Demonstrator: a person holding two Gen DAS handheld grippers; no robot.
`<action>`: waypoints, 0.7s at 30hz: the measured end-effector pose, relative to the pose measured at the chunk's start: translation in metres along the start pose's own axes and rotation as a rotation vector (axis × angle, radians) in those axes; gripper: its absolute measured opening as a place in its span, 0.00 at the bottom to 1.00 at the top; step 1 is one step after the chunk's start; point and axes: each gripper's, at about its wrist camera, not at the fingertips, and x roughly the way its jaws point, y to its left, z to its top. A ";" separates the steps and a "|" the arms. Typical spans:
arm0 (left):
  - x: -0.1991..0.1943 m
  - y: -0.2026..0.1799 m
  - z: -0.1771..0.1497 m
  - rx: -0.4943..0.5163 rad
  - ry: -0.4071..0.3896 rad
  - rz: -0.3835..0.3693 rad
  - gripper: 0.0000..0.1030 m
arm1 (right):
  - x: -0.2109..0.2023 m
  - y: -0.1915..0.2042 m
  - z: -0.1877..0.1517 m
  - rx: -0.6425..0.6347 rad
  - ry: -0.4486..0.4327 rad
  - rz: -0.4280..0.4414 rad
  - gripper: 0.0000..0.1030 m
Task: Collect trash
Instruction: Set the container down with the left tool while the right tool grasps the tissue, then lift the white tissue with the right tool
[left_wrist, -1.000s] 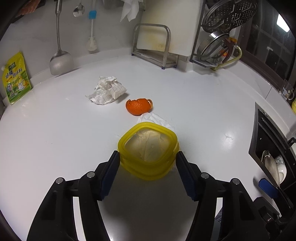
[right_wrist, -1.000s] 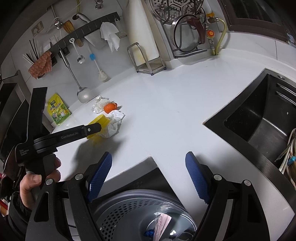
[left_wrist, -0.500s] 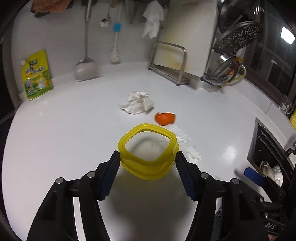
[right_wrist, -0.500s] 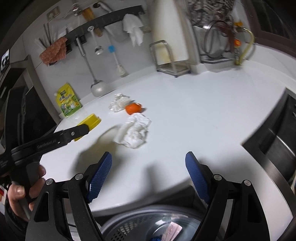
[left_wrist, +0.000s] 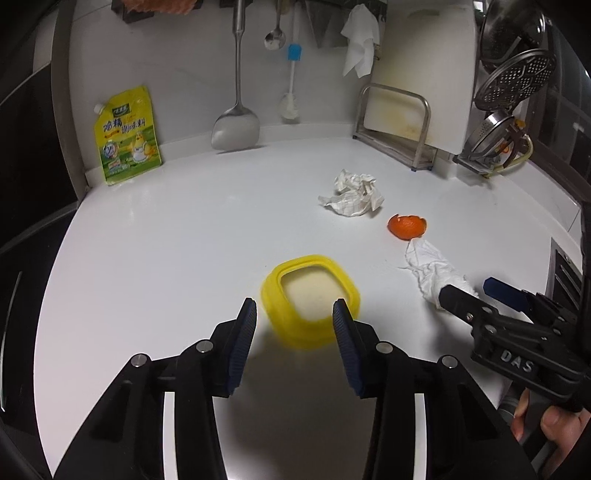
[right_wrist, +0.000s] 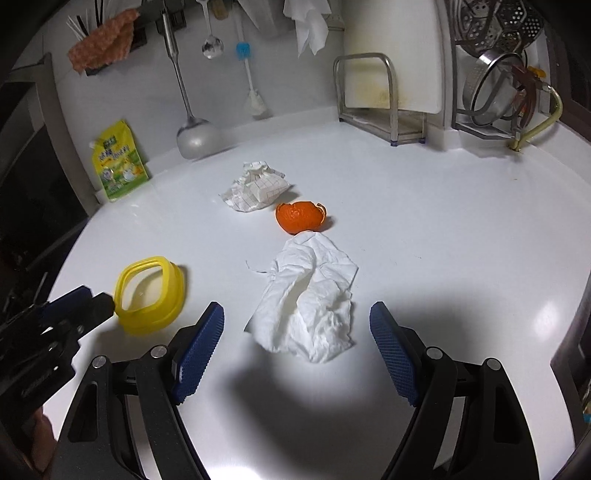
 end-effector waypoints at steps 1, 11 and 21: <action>0.002 0.002 0.000 -0.006 0.006 -0.004 0.39 | 0.004 0.001 0.001 -0.006 0.007 -0.012 0.75; -0.001 0.011 0.000 -0.034 0.011 -0.040 0.50 | 0.017 0.009 0.002 -0.031 0.050 -0.011 0.24; 0.005 0.001 0.006 -0.063 0.035 -0.032 0.75 | -0.015 -0.011 -0.010 0.017 -0.025 0.032 0.16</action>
